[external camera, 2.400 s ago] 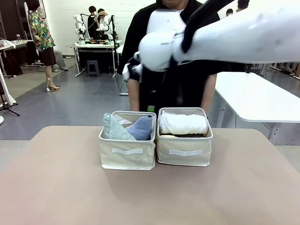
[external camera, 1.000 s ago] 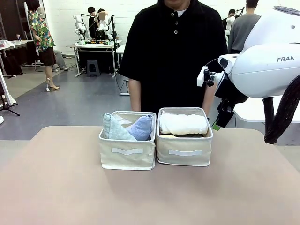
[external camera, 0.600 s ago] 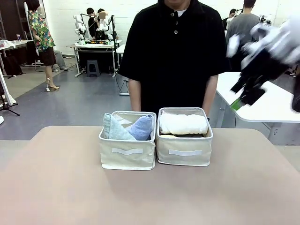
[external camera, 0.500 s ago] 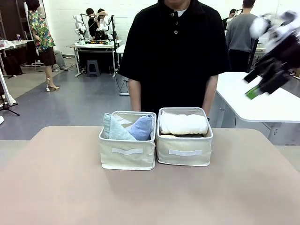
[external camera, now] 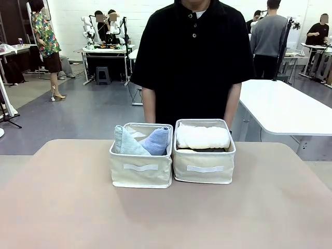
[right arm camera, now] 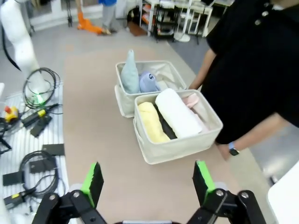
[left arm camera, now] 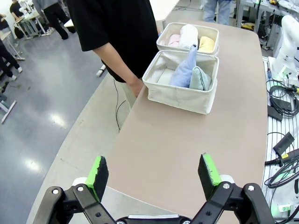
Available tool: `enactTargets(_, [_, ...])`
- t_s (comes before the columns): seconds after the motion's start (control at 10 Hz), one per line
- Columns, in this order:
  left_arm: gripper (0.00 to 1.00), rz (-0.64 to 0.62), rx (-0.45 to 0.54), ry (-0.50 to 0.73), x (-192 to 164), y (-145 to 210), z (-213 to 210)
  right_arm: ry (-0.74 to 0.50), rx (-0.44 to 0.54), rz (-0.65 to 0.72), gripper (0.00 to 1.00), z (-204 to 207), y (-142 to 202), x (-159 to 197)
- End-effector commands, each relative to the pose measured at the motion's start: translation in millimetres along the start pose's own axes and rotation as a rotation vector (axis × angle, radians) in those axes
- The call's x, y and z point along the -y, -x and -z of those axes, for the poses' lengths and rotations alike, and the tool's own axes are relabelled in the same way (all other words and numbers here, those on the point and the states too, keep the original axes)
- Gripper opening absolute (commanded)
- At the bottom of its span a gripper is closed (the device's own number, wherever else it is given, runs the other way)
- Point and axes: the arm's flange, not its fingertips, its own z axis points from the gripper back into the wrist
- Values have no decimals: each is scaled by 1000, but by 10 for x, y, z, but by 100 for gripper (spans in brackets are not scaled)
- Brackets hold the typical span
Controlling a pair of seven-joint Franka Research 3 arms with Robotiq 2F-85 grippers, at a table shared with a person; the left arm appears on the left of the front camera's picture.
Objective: Sort the towels based on their folding style.
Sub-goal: Pick up another triangle-folded towel from the table and place it in the left Fabric basket.
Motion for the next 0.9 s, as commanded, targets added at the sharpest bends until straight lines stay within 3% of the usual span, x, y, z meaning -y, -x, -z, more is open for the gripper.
enactTargets(0.0, [100, 3, -2, 1, 22, -11, 1, -19, 16, -3, 100, -137, 221, 226])
enactTargets(0.2, [100, 3, -2, 1, 22, -11, 1, -32, -8, -29, 100, -325, 401, 313])
enactTargets(0.4, [100, 3, -2, 1, 22, -11, 1, 10, 46, 20, 100, -503, 500, 383])
enactTargets(0.5, [100, 3, -2, 1, 22, -11, 1, -15, -6, -5, 100, -362, 497, 275])
enactTargets(0.8, [100, 3, -2, 1, 22, -11, 1, -15, -6, -5, 100, -362, 497, 275])
